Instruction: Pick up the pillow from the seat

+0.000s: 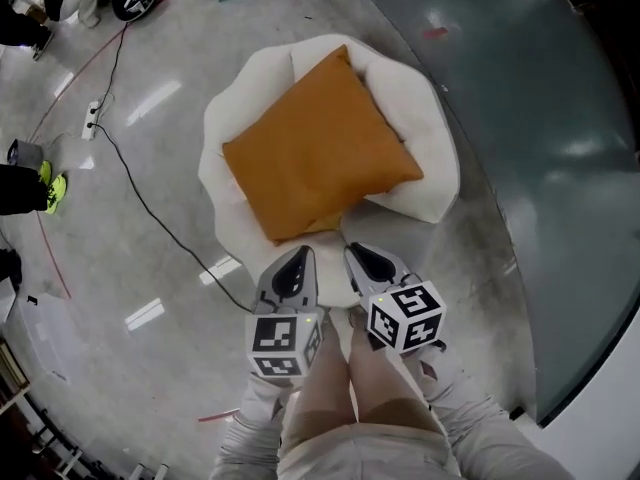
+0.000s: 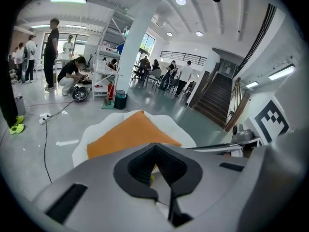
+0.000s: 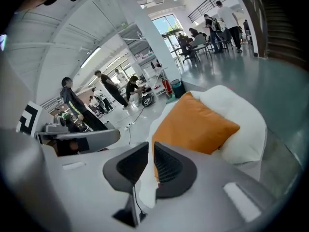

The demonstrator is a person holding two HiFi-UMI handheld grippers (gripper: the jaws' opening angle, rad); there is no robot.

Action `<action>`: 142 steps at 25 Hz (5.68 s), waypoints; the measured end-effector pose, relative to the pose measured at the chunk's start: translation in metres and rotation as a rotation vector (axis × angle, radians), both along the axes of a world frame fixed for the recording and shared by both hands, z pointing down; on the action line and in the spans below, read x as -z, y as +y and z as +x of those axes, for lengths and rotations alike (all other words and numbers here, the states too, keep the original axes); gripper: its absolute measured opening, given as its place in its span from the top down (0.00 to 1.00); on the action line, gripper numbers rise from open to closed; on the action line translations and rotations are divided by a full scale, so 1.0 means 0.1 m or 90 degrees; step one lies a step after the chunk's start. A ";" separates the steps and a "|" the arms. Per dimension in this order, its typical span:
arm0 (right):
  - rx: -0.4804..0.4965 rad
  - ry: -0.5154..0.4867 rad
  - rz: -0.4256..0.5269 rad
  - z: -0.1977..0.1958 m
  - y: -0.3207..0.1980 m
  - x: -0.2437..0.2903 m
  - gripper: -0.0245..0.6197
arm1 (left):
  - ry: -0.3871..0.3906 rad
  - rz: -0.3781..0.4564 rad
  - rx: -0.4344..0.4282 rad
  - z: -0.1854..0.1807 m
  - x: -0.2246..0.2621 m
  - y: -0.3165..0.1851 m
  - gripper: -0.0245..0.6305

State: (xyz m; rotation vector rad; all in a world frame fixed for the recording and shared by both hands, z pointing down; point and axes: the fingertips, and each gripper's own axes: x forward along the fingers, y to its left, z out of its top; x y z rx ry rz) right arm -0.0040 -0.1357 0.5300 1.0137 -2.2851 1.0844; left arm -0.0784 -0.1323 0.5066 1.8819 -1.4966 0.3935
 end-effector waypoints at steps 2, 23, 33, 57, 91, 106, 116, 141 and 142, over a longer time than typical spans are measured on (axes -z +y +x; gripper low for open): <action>-0.021 -0.003 -0.020 0.03 -0.05 -0.26 0.89 | 0.005 -0.010 0.000 0.01 -0.23 -0.04 0.96; -0.297 -0.158 -0.174 0.15 -0.66 -2.66 0.27 | 0.014 -0.105 0.010 -0.23 -1.90 -0.25 0.96; -0.307 -0.212 -0.159 0.12 -1.08 -3.09 0.07 | 0.019 -0.124 0.005 -0.23 -2.14 -0.30 0.96; -0.210 -0.263 -0.126 -0.24 -1.29 -2.98 0.47 | 0.036 -0.140 0.005 -0.30 -2.32 -0.19 0.96; -0.077 -0.065 -0.088 -0.27 -0.65 -1.32 0.60 | 0.044 -0.069 0.026 -0.29 -1.01 -0.06 0.96; -0.125 -0.072 -0.118 0.05 -0.31 -0.14 0.60 | 0.053 -0.073 0.041 -0.31 -0.02 0.10 0.96; -0.095 -0.043 -0.079 0.15 -0.30 0.66 0.60 | 0.039 -0.036 0.032 -0.29 0.69 -0.05 0.96; -0.080 -0.024 -0.049 0.21 -0.14 1.27 0.60 | -0.003 0.031 -0.011 -0.27 1.30 -0.01 0.96; -0.082 -0.025 -0.049 0.22 -0.13 1.27 0.60 | -0.004 0.032 -0.010 -0.28 1.31 0.00 0.96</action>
